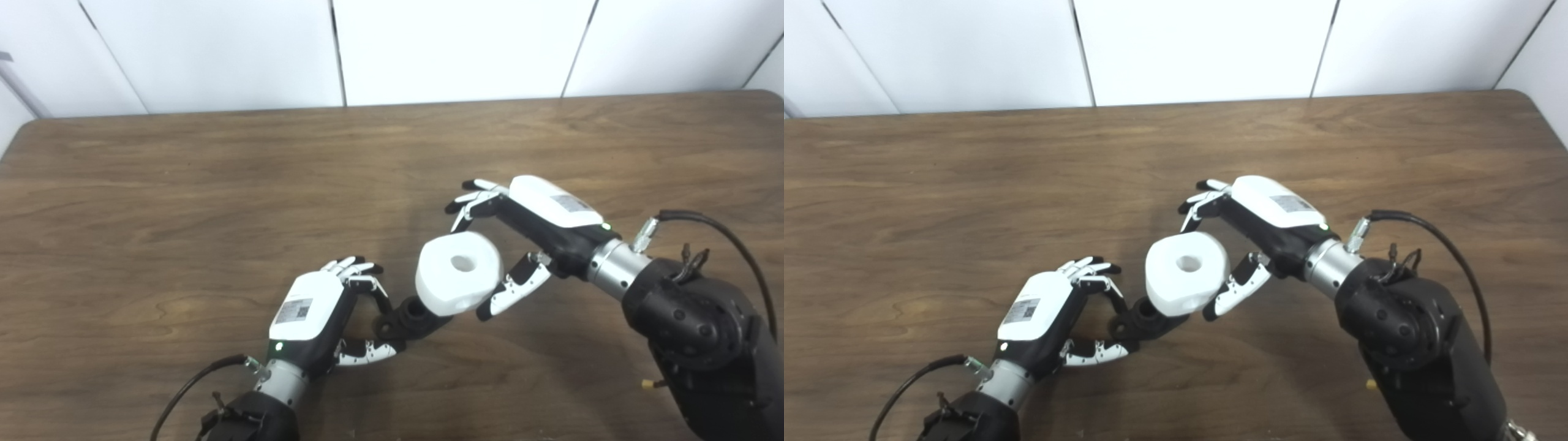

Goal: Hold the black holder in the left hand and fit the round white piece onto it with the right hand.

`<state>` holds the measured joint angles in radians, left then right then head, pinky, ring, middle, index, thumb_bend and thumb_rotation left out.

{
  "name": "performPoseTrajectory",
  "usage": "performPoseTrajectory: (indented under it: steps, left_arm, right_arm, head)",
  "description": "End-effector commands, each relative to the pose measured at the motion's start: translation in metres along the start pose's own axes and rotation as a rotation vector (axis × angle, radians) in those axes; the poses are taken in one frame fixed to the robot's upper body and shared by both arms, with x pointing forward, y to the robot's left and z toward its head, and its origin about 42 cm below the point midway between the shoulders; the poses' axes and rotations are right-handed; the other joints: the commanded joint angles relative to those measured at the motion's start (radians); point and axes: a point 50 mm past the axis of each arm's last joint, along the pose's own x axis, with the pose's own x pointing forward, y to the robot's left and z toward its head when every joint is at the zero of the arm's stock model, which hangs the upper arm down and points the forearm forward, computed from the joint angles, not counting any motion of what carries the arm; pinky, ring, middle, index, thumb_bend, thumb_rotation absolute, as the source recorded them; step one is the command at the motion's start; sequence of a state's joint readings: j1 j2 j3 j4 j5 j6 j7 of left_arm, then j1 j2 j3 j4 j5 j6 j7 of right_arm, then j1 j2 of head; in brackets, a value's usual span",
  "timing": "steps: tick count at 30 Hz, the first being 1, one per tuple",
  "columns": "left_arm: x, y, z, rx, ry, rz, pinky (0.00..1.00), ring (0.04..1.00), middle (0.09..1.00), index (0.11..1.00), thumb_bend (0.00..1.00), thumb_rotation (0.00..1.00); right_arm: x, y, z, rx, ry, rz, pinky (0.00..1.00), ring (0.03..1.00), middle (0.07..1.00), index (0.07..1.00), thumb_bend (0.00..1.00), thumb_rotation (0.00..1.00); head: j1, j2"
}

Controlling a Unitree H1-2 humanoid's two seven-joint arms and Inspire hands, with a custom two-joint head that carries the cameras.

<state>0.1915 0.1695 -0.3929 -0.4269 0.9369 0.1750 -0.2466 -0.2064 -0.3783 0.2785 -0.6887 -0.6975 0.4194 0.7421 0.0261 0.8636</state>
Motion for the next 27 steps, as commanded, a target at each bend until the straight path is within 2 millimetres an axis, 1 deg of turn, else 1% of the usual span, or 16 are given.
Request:
performPoseTrajectory:
  steps: [1,7,17,22,27]
  left_arm:
    - [-0.006,-0.022,-0.008,-0.019,0.061,-0.137,0.89,0.908,0.829,0.492,0.51,0.05]
    - [-0.005,-0.022,-0.007,-0.017,0.065,-0.143,0.9,0.909,0.83,0.492,0.51,0.05]
    - [-0.003,-0.024,-0.004,-0.026,0.064,-0.142,0.9,0.907,0.829,0.491,0.51,0.05]
    - [-0.001,-0.024,-0.004,-0.031,0.061,-0.135,0.9,0.905,0.828,0.491,0.51,0.04]
    - [0.0,-0.025,-0.004,-0.029,0.062,-0.137,0.9,0.906,0.83,0.491,0.51,0.05]
  right_arm:
    - [0.0,-0.009,0.01,-0.043,-0.048,-0.075,0.84,0.945,0.822,0.483,0.52,0.14]
    - [0.004,-0.006,0.015,-0.026,-0.048,-0.083,0.88,0.961,0.83,0.483,0.52,0.14]
    - [0.008,0.001,0.019,-0.03,-0.06,-0.077,0.87,0.97,0.835,0.484,0.52,0.14]
    - [0.011,0.006,0.019,-0.049,-0.058,-0.066,0.92,0.967,0.836,0.483,0.52,0.14]
    - [0.013,0.01,0.019,-0.064,-0.052,-0.054,0.91,0.97,0.83,0.484,0.52,0.14]
  head:
    - [0.002,0.0]
    - [0.005,-0.002]
    - [0.01,0.0]
    - [0.013,-0.001]
    - [0.014,-0.003]
